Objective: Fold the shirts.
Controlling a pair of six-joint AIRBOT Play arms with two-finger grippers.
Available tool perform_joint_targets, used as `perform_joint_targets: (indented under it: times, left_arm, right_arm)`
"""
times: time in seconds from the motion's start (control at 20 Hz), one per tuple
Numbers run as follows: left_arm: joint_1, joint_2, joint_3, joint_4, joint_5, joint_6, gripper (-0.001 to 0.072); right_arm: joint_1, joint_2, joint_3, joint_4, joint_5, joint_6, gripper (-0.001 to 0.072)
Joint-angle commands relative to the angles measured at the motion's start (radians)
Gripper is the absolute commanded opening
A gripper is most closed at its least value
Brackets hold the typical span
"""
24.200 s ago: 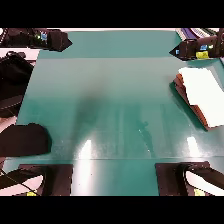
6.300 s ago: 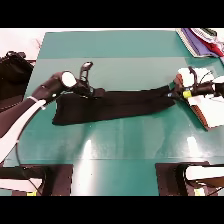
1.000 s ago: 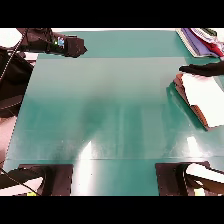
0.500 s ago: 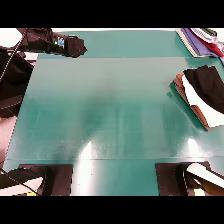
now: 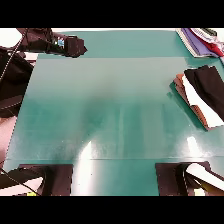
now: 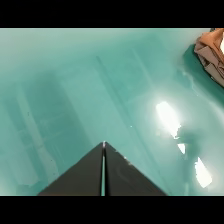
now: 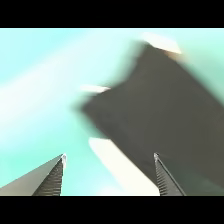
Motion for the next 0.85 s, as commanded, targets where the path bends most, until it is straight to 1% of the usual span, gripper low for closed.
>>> perform_joint_targets:
  times: [0.0, 0.2, 0.25, 0.3, 0.35, 0.4, 0.55, 0.8]
  left_arm:
    - [0.0, 0.0, 0.0, 0.018, 0.008, 0.0, 0.0028]
    - [0.0, 0.0, 0.0, 0.025, 0.009, 0.0, 0.0028]
    - [0.0, 0.0, 0.0, 0.025, 0.01, 0.0, 0.0028]
    - [0.0, 0.0, 0.0, 0.025, 0.009, 0.0, 0.0028]
    - [0.0, 0.0, 0.0, 0.025, 0.01, 0.0, 0.0028]
    - [0.0, 0.0, 0.0, 0.025, 0.009, 0.0, 0.0028]
    - [0.0, 0.0, 0.0, 0.025, 0.009, 0.0, 0.0028]
    - [0.0, 0.0, 0.0, 0.025, 0.009, 0.0, 0.0028]
  right_arm:
    - [0.268, 0.0, 0.041, 0.137, 0.002, 0.002, 0.0633]
    - [0.608, -0.001, 0.042, 0.031, -0.091, 0.001, 0.0614]
    - [0.672, -0.001, 0.042, 0.0, -0.11, 0.001, 0.0496]
    - [0.725, -0.001, 0.042, -0.029, -0.125, 0.001, 0.0312]
    - [0.764, 0.0, 0.042, -0.055, -0.13, 0.0, 0.0097]
    - [0.795, -0.001, 0.042, -0.073, -0.129, -0.006, 0.0022]
    - [0.829, -0.001, 0.042, -0.09, -0.13, -0.008, 0.0022]
    - [0.802, 0.0, 0.042, -0.088, -0.127, -0.007, 0.0022]
